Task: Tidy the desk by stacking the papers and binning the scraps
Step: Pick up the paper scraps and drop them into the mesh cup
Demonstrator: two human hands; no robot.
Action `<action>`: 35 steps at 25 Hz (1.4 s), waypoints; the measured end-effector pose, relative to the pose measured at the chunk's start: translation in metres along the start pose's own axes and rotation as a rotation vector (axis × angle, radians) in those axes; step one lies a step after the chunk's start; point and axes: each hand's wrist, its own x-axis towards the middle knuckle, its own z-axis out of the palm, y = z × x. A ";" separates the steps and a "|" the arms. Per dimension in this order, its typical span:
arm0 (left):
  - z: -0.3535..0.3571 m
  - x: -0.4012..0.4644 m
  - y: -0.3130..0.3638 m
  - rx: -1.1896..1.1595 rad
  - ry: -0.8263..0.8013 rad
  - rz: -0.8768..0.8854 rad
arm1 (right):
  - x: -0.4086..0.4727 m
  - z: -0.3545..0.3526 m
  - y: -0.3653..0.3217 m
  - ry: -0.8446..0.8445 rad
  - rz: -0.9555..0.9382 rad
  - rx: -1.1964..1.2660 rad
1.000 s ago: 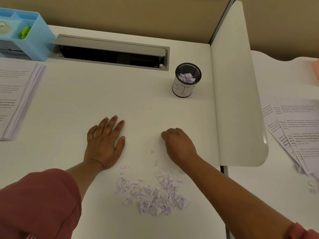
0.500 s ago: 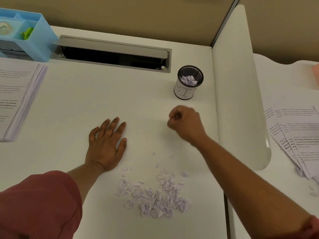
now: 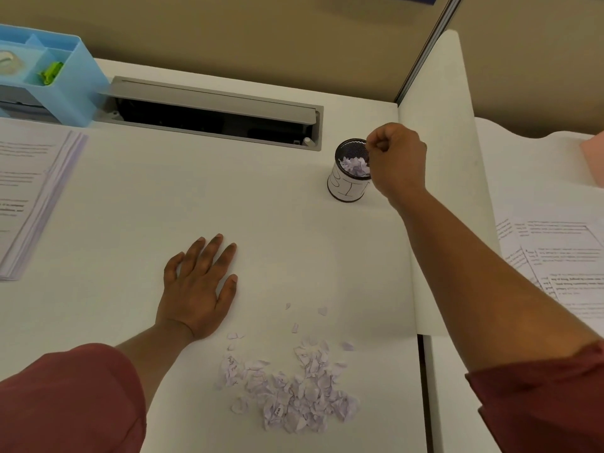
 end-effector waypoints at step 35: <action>-0.001 0.000 0.003 0.002 0.003 -0.013 | -0.222 -0.029 0.075 -1.074 -0.175 -0.368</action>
